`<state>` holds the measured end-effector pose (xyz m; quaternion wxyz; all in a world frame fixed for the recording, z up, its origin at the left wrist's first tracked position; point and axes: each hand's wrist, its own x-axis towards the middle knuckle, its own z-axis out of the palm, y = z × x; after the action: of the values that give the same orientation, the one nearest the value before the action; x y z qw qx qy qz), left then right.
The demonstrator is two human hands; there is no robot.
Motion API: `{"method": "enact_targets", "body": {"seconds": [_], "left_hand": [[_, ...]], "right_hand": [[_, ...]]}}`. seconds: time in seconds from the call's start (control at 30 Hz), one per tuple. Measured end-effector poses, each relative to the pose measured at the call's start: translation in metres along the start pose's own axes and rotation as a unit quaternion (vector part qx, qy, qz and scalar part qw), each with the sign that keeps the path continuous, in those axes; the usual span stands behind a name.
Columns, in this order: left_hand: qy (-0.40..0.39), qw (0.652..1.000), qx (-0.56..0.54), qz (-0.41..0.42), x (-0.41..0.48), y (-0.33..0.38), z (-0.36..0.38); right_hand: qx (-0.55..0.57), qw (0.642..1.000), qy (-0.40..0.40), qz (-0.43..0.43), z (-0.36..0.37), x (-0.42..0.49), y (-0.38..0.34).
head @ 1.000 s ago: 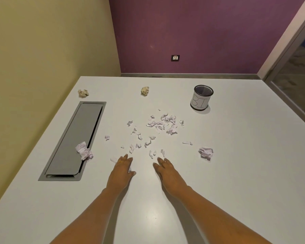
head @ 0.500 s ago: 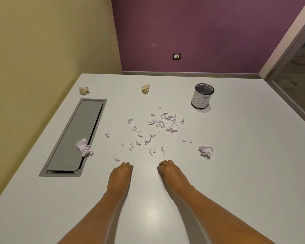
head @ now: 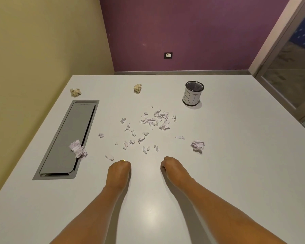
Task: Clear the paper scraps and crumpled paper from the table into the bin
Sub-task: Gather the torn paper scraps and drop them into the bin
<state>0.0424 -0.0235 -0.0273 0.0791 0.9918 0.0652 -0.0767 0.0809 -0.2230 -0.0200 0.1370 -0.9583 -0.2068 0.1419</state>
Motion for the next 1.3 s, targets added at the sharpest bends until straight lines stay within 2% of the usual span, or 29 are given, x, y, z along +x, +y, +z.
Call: {"method": "enact_targets", "body": {"seconds": [0.2, 0.5, 0.73, 0.93, 1.3], "left_hand": [[0.043, 0.997, -0.065, 0.013, 0.021, 0.034, -0.013], [0.114, 0.983, -0.134, 0.056, 0.116, 0.122, -0.068], [0.139, 0.972, -0.175, 0.069, 0.195, 0.187, -0.1], [0.146, 0.969, -0.179, 0.093, 0.266, 0.223, -0.119], [0.128, 0.969, -0.17, 0.129, 0.335, 0.255, -0.114]], "right_hand": [[0.043, 0.998, 0.027, 0.024, -0.025, 0.012, 0.029], [0.101, 0.988, 0.094, 0.072, -0.086, 0.058, 0.082], [0.107, 0.978, 0.153, 0.087, -0.135, 0.118, 0.134], [0.149, 0.957, 0.222, 0.113, -0.183, 0.176, 0.17], [0.159, 0.955, 0.2, 0.148, -0.208, 0.246, 0.194]]}}
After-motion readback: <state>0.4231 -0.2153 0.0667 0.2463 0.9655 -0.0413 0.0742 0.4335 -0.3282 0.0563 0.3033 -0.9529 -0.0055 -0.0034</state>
